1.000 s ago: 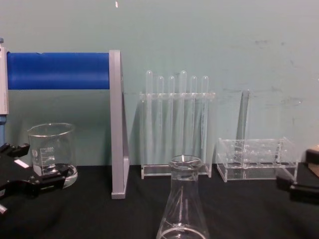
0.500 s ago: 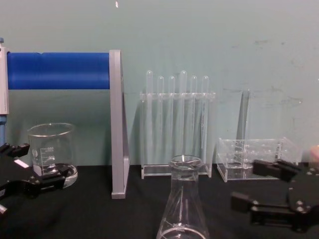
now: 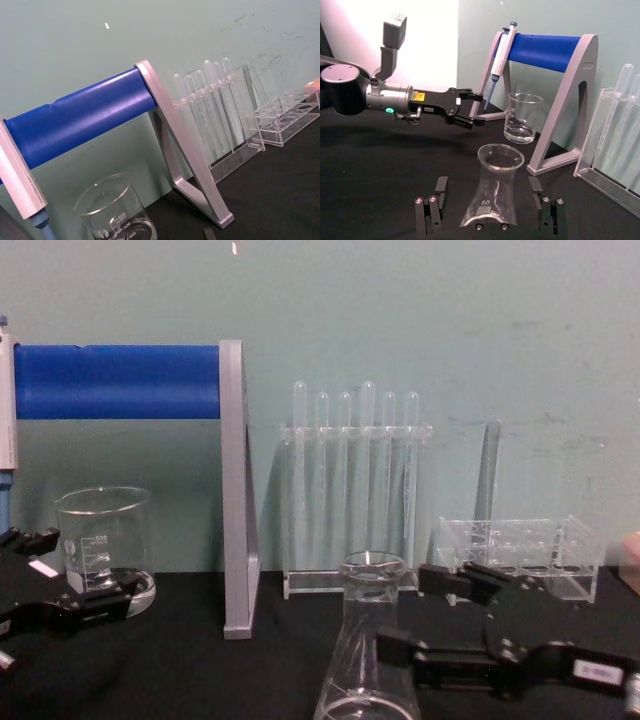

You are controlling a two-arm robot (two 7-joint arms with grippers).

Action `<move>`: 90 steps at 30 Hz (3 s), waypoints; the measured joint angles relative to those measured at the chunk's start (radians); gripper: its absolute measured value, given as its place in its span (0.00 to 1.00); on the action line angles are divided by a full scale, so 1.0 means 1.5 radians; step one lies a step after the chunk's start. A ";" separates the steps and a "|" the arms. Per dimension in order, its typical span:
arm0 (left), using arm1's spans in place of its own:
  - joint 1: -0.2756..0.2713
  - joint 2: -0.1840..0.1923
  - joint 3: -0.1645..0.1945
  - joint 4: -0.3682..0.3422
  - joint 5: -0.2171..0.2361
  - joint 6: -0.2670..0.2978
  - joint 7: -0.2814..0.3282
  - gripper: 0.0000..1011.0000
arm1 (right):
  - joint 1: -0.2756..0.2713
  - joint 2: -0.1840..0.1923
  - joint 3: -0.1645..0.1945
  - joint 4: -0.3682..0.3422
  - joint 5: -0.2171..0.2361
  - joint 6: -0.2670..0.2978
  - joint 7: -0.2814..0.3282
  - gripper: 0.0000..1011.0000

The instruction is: Grasp the erlenmeyer flask with one hand, shake it three times, then place it back.

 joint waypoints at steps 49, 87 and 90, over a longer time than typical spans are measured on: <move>0.000 0.000 0.000 0.000 0.000 0.000 0.000 0.99 | 0.068 -0.062 -0.024 0.087 0.003 0.038 0.010 0.99; 0.000 0.000 0.000 0.000 0.000 0.000 0.000 0.99 | 0.068 -0.062 -0.023 0.087 0.003 0.037 0.010 0.46; 0.000 0.000 0.000 0.000 0.000 0.000 0.000 0.99 | 0.068 -0.062 -0.023 0.087 0.003 0.037 0.010 0.44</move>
